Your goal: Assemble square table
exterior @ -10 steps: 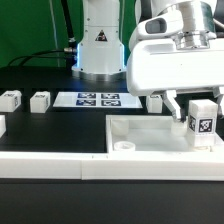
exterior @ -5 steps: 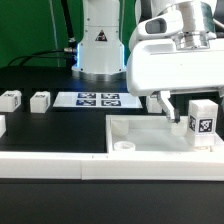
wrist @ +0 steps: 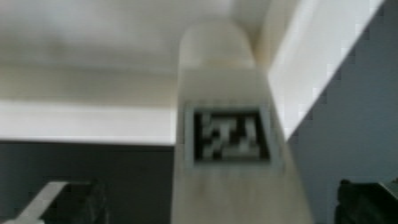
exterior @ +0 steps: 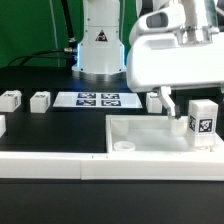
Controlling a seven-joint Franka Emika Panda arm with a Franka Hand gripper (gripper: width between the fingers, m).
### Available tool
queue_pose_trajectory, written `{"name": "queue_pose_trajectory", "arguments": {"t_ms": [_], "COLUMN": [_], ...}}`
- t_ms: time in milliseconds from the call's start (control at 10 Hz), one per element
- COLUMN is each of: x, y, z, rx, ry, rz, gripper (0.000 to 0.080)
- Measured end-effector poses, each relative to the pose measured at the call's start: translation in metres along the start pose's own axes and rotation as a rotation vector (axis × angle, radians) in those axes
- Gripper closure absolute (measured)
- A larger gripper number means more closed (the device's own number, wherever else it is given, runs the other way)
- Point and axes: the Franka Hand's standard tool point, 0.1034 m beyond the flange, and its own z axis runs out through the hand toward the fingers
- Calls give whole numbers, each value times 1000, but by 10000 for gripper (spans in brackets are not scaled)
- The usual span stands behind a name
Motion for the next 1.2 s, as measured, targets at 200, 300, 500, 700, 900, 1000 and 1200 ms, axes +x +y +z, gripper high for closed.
{"name": "queue_pose_trajectory", "arguments": {"t_ms": [200, 300, 500, 700, 900, 1000, 1200], "x": [12, 7, -3, -13, -17, -18, -11], "y": [2, -2, -12, -17, -13, -10, -4], "z": [1, 1, 15, 19, 17, 16, 9], "rx": [4, 14, 35, 45, 56, 58, 57], "ry": [-41, -102, -269, -365, -500, -525, -524], "rz": [7, 9, 47, 46, 52, 54, 64], "gripper": [151, 151, 151, 150, 150, 150, 150]}}
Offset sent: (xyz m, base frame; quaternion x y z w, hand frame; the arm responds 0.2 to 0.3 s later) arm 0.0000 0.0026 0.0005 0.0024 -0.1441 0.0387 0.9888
